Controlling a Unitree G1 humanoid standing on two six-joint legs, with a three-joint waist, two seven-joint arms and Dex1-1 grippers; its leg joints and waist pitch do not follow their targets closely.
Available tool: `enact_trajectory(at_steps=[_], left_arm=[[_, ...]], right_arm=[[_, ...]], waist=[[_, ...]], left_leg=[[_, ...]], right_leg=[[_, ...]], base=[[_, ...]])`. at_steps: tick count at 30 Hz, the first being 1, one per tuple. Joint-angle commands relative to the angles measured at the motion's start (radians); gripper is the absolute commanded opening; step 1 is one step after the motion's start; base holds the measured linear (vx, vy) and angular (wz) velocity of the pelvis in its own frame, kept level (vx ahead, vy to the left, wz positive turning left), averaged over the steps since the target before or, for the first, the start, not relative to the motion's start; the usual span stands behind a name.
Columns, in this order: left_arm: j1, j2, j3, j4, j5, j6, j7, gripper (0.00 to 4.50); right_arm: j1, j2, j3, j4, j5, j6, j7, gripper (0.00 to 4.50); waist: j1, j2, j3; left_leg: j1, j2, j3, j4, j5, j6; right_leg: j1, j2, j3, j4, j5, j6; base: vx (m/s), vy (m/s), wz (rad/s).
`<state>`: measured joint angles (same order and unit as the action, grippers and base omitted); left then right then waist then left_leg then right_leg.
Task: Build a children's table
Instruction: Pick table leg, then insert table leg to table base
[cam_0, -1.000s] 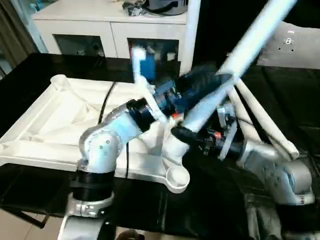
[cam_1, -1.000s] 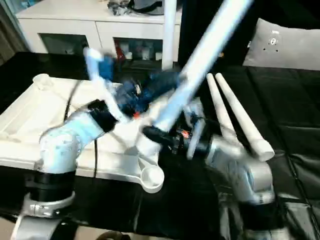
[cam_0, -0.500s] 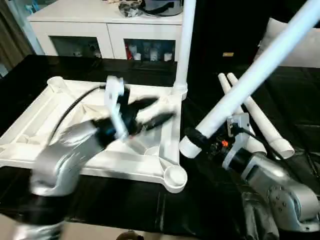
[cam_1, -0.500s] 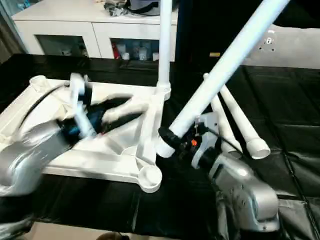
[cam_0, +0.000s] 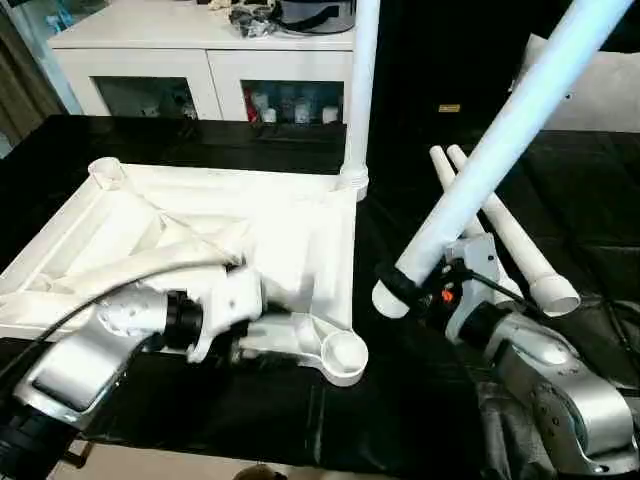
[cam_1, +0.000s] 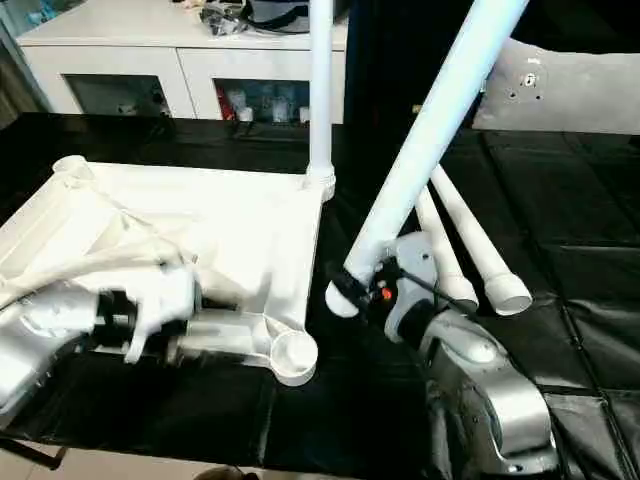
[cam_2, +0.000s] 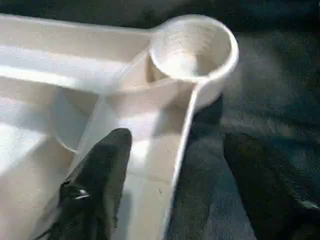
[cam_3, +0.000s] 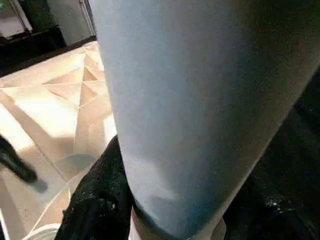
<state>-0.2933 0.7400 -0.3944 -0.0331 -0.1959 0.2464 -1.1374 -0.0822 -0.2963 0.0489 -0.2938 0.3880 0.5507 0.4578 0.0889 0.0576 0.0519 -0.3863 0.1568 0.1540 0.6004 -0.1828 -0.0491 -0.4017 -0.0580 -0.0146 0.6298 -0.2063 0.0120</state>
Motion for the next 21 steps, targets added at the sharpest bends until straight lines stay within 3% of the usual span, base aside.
enact_trajectory(at_steps=[1, 11, 13, 15, 18, 21], left_arm=[[-0.033, 0.001, -0.008, 0.038, 0.031, -0.039, -0.032, 3.04], [-0.045, -0.004, -0.032, 0.119, 0.072, -0.106, -0.064, 2.31], [-0.057, -0.022, -0.028, 0.156, 0.090, -0.130, -0.050, 2.25], [-0.072, -0.040, -0.023, 0.193, 0.113, -0.159, -0.029, 1.91], [-0.084, -0.046, -0.025, 0.216, 0.119, -0.169, -0.029, 1.85], [-0.090, -0.048, -0.025, 0.228, 0.122, -0.177, -0.035, 1.45]], right_arm=[[0.000, 0.000, 0.012, -0.009, 0.001, -0.021, 0.008, 1.91], [0.010, 0.021, -0.006, -0.001, -0.009, -0.032, -0.019, 1.91], [0.017, 0.027, -0.014, -0.010, -0.002, -0.022, -0.034, 1.91], [0.022, 0.025, -0.011, -0.017, 0.001, -0.019, -0.031, 1.91], [0.027, 0.025, -0.008, -0.024, -0.002, -0.019, -0.029, 1.91], [0.029, 0.024, -0.006, -0.028, -0.005, -0.018, -0.028, 1.91]], waist=[[0.000, 0.002, -0.059], [-0.001, 0.011, -0.061], [-0.001, 0.009, -0.061], [-0.001, 0.008, -0.061], [0.001, 0.008, -0.061], [0.001, 0.008, -0.061]], left_leg=[[0.020, 0.050, -0.016, -0.084, -0.270, -0.047], [0.022, 0.052, -0.016, -0.082, -0.291, -0.051], [0.023, 0.052, -0.016, -0.082, -0.292, -0.052], [0.023, 0.052, -0.016, -0.082, -0.292, -0.052], [0.022, 0.052, -0.017, -0.082, -0.289, -0.052], [0.021, 0.052, -0.017, -0.082, -0.286, -0.049]], right_leg=[[0.032, -0.066, 0.036, -0.083, -0.238, -0.159], [0.033, -0.069, 0.037, -0.080, -0.223, -0.180], [0.032, -0.068, 0.037, -0.081, -0.223, -0.181], [0.034, -0.070, 0.037, -0.081, -0.226, -0.181], [0.036, -0.071, 0.037, -0.081, -0.231, -0.177], [0.035, -0.071, 0.038, -0.081, -0.223, -0.179]], base=[[0.000, 0.000, 0.00], [0.000, 0.000, 0.00], [0.000, 0.000, 0.00], [0.000, 0.000, 0.00], [0.000, 0.000, 0.00], [0.000, 0.000, 0.00]])
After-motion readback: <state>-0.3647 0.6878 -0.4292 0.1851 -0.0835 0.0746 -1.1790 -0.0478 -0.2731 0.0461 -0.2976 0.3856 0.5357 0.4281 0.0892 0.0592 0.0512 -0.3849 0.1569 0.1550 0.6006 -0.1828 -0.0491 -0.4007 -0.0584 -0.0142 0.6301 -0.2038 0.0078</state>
